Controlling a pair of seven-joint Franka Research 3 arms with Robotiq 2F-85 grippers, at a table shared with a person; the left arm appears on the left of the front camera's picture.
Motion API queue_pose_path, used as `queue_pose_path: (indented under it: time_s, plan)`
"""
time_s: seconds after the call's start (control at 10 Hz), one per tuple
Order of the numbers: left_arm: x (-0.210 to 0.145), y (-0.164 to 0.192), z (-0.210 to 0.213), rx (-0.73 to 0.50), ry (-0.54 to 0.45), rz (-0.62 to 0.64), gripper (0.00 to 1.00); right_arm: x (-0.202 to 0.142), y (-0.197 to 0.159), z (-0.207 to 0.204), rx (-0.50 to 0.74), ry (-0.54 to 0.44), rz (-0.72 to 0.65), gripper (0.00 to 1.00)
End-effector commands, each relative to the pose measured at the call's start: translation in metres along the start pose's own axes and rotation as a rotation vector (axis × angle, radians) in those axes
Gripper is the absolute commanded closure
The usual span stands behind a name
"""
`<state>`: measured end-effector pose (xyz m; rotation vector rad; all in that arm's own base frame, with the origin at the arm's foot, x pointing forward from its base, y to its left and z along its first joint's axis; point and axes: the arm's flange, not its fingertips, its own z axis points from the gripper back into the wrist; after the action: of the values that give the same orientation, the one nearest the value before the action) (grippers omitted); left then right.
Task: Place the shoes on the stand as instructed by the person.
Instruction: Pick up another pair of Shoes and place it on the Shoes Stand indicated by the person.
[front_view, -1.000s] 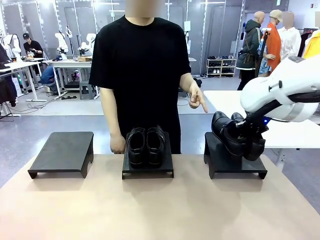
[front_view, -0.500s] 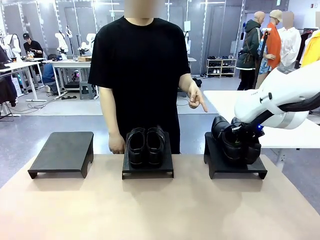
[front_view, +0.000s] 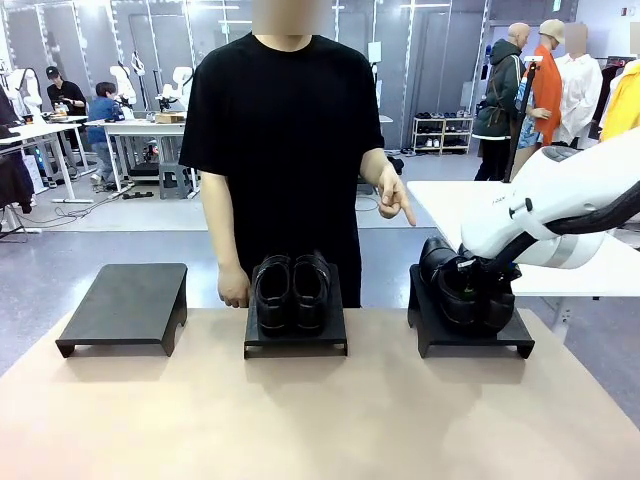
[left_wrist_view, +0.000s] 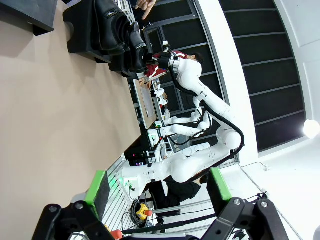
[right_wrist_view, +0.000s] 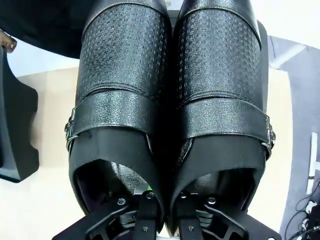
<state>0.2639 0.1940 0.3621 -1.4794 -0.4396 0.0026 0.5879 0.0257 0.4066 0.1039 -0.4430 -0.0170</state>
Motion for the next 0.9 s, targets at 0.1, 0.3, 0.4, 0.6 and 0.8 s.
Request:
queue_pose_path:
  time_s: [0.1, 0.3, 0.4, 0.6, 0.8]
  plan:
    - [-0.003, -0.002, 0.0, -0.014, 0.005, -0.015, 0.0, 0.006, 0.007, -0.003, -0.034, -0.059, -0.044, 0.92]
    - [-0.003, -0.002, 0.0, -0.014, 0.005, -0.015, 0.0, 0.004, 0.003, -0.008, -0.034, -0.056, -0.061, 0.92]
    - [-0.003, -0.002, 0.0, -0.014, 0.005, -0.015, 0.0, 0.004, 0.002, -0.01, -0.034, -0.053, -0.066, 0.92]
    - [-0.003, -0.002, 0.0, -0.014, 0.005, -0.015, 0.0, 0.005, 0.0, -0.016, -0.052, -0.067, -0.08, 0.92]
    - [-0.003, -0.002, 0.0, -0.014, 0.005, -0.015, 0.0, 0.005, 0.0, -0.016, -0.053, -0.064, -0.079, 0.71]
